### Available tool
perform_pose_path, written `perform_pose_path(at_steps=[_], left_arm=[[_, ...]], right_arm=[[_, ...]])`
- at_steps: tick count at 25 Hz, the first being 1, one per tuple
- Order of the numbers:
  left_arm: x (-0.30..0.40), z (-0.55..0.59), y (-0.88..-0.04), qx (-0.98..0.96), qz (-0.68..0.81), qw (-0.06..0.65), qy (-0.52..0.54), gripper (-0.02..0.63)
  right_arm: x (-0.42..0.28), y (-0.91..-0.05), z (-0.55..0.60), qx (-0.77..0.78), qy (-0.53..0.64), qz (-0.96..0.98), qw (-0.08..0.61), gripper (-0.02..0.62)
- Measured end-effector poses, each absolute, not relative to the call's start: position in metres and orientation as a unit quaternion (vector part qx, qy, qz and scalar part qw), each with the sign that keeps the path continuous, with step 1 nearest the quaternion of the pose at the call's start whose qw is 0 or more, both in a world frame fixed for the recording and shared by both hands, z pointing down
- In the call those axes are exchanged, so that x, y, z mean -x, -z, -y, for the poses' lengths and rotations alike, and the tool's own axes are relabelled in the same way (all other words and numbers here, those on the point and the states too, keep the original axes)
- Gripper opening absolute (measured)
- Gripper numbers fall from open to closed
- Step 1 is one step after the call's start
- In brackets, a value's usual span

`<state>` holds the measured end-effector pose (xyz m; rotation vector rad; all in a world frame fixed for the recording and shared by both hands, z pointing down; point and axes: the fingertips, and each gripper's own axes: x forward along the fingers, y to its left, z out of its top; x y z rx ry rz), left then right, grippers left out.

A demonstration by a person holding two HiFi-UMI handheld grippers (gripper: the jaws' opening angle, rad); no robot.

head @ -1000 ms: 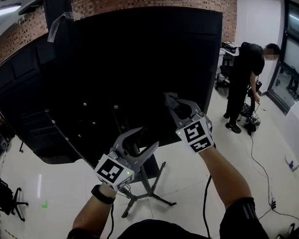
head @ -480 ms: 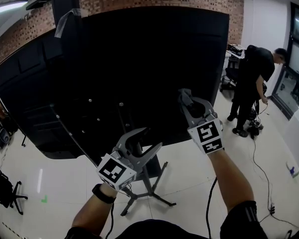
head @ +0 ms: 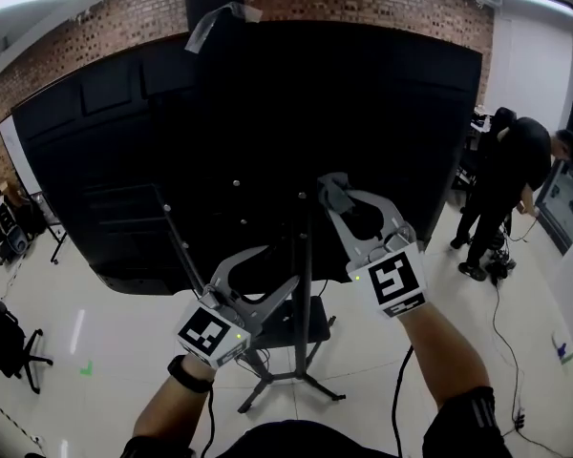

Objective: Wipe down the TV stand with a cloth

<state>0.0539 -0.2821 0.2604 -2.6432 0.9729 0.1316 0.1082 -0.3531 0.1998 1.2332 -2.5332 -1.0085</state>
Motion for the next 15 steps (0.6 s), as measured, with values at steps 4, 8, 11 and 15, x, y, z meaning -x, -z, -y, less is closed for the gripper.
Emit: perform_pose_path(at_steps=[4, 8, 11, 15], left_arm=[[0.01, 0.275, -0.249, 0.912, -0.37, 0.17, -0.055, 0.242], [0.076, 0.268, -0.243, 0.899, -0.393, 0.181, -0.062, 0.242], [0.126, 0.261, -0.24, 0.89, -0.412, 0.182, -0.064, 0.242], [0.186, 0.254, -0.243, 0.879, -0.438, 0.177, -0.061, 0.242]], right_arm=[[-0.04, -0.173, 0.319, -0.377, 0.374, 0.844, 0.074, 0.052], [0.032, -0.158, 0.292, -0.347, 0.398, 0.845, 0.078, 0.052], [0.092, -0.157, 0.277, -0.33, 0.424, 0.839, 0.082, 0.052], [0.167, -0.165, 0.264, -0.302, 0.452, 0.832, 0.11, 0.052]])
